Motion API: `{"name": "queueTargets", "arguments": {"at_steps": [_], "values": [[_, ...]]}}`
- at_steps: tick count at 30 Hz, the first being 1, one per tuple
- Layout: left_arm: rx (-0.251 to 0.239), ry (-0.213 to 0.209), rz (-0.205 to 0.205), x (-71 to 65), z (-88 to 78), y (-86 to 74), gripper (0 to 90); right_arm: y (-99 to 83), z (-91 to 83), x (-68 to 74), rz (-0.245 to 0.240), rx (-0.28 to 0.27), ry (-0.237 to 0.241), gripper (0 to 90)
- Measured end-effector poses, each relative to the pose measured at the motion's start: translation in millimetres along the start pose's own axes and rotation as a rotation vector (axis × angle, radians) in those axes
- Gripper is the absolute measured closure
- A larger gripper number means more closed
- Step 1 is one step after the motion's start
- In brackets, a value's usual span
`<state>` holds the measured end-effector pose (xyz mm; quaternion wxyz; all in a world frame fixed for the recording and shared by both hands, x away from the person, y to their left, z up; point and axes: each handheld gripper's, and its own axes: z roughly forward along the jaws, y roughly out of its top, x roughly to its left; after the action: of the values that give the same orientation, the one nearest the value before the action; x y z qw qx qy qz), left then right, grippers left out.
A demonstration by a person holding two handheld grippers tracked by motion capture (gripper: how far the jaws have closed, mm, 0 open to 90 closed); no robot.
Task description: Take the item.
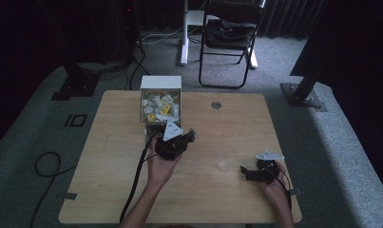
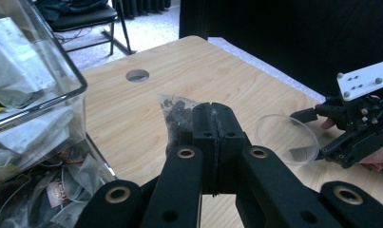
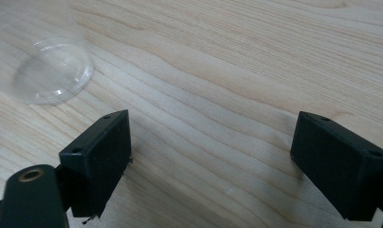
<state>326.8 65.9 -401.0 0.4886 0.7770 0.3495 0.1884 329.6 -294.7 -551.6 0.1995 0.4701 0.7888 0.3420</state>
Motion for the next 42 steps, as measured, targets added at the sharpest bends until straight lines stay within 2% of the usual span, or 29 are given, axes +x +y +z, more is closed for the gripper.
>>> {"name": "queueTargets", "arguments": {"at_steps": [42], "values": [[-0.008,-0.043,0.013,-13.7,10.5,11.9,90.0,0.0,-0.1,-0.1,-0.001,0.000,-0.001,13.2]]}}
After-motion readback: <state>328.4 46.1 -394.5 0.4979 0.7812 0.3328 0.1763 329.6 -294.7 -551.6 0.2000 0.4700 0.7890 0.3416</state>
